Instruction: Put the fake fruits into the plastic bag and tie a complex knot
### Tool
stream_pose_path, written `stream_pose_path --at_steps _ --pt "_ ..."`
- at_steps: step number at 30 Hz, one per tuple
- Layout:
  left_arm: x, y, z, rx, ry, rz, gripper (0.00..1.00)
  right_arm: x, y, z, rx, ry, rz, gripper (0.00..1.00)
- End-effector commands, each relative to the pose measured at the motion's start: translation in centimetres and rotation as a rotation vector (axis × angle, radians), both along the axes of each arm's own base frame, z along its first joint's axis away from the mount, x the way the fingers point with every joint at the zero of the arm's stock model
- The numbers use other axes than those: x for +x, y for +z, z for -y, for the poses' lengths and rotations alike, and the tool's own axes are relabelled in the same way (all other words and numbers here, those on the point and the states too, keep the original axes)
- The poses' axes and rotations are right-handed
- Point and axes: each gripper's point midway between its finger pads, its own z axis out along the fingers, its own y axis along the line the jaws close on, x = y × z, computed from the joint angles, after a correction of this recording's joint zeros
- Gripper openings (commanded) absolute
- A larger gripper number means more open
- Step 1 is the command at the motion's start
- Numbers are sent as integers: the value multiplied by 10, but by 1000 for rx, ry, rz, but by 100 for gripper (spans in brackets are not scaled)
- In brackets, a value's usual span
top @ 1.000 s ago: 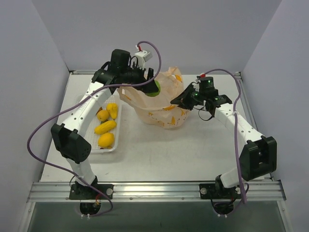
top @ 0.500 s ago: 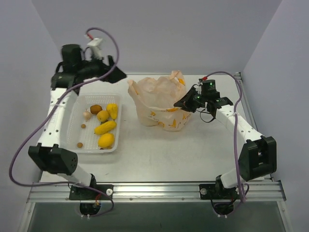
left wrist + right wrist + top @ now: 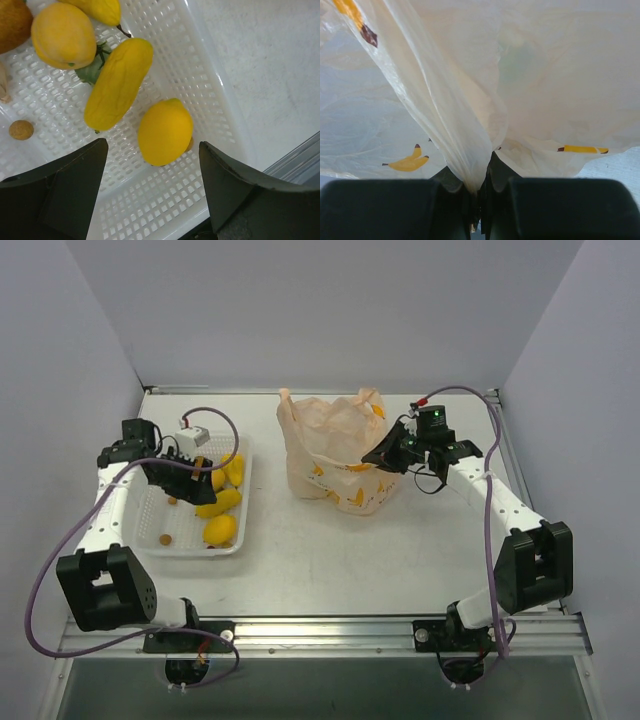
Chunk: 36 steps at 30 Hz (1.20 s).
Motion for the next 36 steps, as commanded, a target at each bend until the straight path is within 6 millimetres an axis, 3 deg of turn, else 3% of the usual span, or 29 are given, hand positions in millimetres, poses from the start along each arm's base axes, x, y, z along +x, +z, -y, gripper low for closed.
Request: stream_pose_path --at_steps 1,3,4,6,14,21,25,28,29,32,34,36 --pt "5 -16 -1 184 -165 73 84 3 13 -5 -2 25 38 0" --pt "16 -26 12 258 -225 108 82 4 12 -5 -3 21 32 0" --pt "19 -30 8 291 -228 111 82 4 11 -5 -3 20 30 0" --pt "27 -40 26 338 -288 146 82 4 10 -5 -5 19 27 0" --pt "56 -72 22 453 -301 146 82 6 16 -3 -21 23 56 0" --pt "59 -102 23 496 -389 113 82 8 18 -3 -27 27 64 0" --pt "52 -122 21 497 -416 58 75 10 18 -3 -30 28 65 0" --pt "46 -131 19 501 -420 26 64 10 17 -2 -34 27 63 0" --pt "45 -133 19 499 -416 16 55 10 16 -2 -36 29 64 0" --pt "47 -124 17 486 -383 25 37 10 14 -2 -38 30 57 0" --pt "53 -109 17 453 -345 56 34 9 12 -2 -44 34 57 0" --pt "64 -69 21 378 -283 128 29 9 13 -2 -48 39 63 0"
